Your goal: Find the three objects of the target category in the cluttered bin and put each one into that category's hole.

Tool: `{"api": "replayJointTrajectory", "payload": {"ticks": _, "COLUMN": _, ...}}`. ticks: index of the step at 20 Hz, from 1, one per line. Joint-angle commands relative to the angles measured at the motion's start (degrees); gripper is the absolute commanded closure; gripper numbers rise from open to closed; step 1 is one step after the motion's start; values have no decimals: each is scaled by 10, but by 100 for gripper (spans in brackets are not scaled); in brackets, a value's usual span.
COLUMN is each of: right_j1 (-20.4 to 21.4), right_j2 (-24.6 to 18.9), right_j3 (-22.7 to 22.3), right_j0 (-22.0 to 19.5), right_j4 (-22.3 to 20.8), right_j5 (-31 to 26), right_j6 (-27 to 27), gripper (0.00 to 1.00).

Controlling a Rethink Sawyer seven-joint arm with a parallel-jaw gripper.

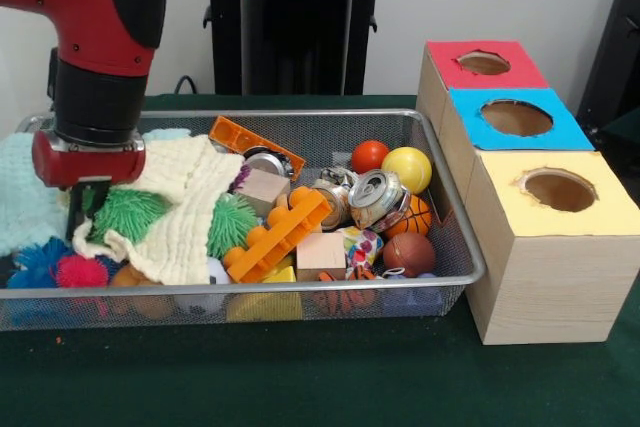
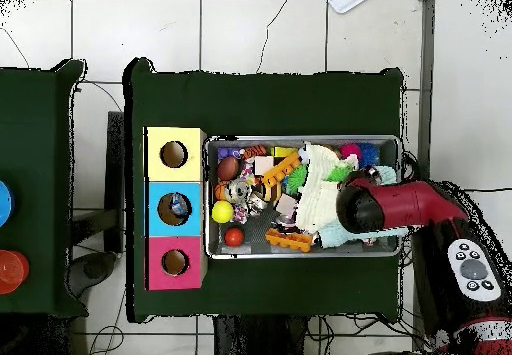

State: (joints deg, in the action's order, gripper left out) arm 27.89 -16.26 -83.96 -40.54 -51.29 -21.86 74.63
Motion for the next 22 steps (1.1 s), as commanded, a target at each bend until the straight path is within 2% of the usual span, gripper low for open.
{"api": "replayJointTrajectory", "payload": {"ticks": 1, "right_j1": -37, "right_j2": -114, "right_j3": 0, "right_j0": -109, "right_j4": 222, "right_j5": -341, "right_j6": -109, "gripper": 100}}
{"api": "replayJointTrajectory", "payload": {"ticks": 4, "right_j1": -15, "right_j2": -112, "right_j3": -20, "right_j0": -100, "right_j4": 232, "right_j5": -331, "right_j6": -97, "gripper": 100}}
{"api": "replayJointTrajectory", "payload": {"ticks": 10, "right_j1": 123, "right_j2": -124, "right_j3": -94, "right_j0": -40, "right_j4": 276, "right_j5": -333, "right_j6": -28, "gripper": 100}}
{"api": "replayJointTrajectory", "payload": {"ticks": 13, "right_j1": 167, "right_j2": -110, "right_j3": -106, "right_j0": 0, "right_j4": 291, "right_j5": -354, "right_j6": 15, "gripper": 100}}
{"api": "replayJointTrajectory", "payload": {"ticks": 18, "right_j1": 197, "right_j2": -75, "right_j3": -114, "right_j0": 65, "right_j4": 319, "right_j5": -370, "right_j6": 94, "gripper": 100}}
{"api": "replayJointTrajectory", "payload": {"ticks": 22, "right_j1": 206, "right_j2": -49, "right_j3": -124, "right_j0": 115, "right_j4": 351, "right_j5": -349, "right_j6": 152, "gripper": 100}}
